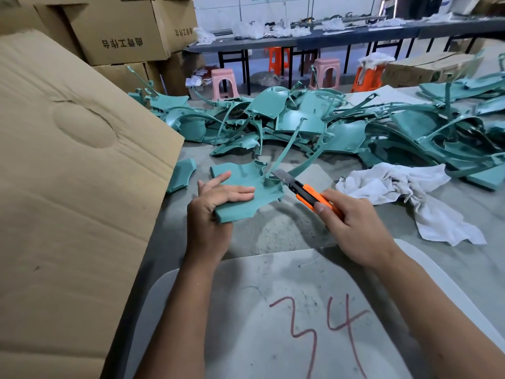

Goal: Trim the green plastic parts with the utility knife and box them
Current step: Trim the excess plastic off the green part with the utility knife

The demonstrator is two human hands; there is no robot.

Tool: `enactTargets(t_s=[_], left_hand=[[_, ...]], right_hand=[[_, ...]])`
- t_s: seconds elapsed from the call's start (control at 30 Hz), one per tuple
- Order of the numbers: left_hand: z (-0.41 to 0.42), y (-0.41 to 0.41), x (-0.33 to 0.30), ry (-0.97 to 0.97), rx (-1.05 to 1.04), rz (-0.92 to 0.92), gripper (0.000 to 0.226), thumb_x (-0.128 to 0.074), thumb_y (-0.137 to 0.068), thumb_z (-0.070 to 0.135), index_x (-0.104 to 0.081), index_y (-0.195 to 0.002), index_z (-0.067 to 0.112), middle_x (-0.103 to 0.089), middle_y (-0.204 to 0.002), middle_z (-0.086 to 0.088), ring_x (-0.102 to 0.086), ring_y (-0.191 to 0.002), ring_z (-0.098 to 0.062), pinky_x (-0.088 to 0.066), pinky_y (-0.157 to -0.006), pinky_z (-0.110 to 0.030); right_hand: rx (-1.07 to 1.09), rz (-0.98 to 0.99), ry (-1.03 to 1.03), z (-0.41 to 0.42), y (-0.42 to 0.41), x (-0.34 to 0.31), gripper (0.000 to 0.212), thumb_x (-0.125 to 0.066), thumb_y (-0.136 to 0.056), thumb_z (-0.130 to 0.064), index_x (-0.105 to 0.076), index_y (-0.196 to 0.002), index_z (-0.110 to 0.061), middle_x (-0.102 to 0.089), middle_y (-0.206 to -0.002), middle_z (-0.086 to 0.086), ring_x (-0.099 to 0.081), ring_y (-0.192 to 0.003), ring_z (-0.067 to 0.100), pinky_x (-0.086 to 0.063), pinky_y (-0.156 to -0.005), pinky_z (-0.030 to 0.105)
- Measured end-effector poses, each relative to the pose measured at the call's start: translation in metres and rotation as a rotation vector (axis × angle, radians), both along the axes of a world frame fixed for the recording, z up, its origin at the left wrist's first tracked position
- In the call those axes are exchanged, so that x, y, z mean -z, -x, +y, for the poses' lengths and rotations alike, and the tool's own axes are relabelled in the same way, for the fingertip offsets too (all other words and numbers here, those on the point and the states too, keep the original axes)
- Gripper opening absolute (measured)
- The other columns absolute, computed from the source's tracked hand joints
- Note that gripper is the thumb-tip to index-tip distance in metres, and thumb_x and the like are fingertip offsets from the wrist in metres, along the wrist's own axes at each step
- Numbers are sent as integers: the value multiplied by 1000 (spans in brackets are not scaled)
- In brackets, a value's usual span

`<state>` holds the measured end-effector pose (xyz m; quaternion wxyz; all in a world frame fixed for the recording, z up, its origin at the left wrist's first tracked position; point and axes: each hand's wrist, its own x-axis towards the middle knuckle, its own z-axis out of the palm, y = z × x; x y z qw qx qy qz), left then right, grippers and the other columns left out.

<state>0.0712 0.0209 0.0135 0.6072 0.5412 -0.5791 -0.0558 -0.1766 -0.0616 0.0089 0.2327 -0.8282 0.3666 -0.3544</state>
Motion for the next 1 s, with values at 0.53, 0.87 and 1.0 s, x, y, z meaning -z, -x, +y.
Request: enactTargets(t_s=[0.53,0.87,1.0], left_hand=[[3,-11,-8,136,-29,128,31,-69,-70,-29,-66,-61,1,-73,-88,-15,-59,-126,-33,-39,-107,-24],[-4,-11,3,198,-75,245,36,-65,-74,-27,-62,-59,5,-72,-82,-14,-62,-124,-28,-47,-103,-35],[-7,-9,3,169,-63,143,30,-66,-75,-17,-61,-55,4,-72,-76,-14,-62,-121,-37,-38,-114,-46]], right_hand=[[-160,91,25,-5,10,-3,22,-63,-101,-17,-65,-81,-25,-60,-59,-12,-51,-51,14,-32,-53,21],[-30,201,111,3,3,-8,15,-60,-101,-28,-65,-88,-23,-54,-56,-5,-49,-50,14,-45,-54,40],[-70,204,164,9,0,-10,13,-59,-101,-30,-61,-88,-25,-52,-56,-7,-48,-50,10,-43,-53,38]])
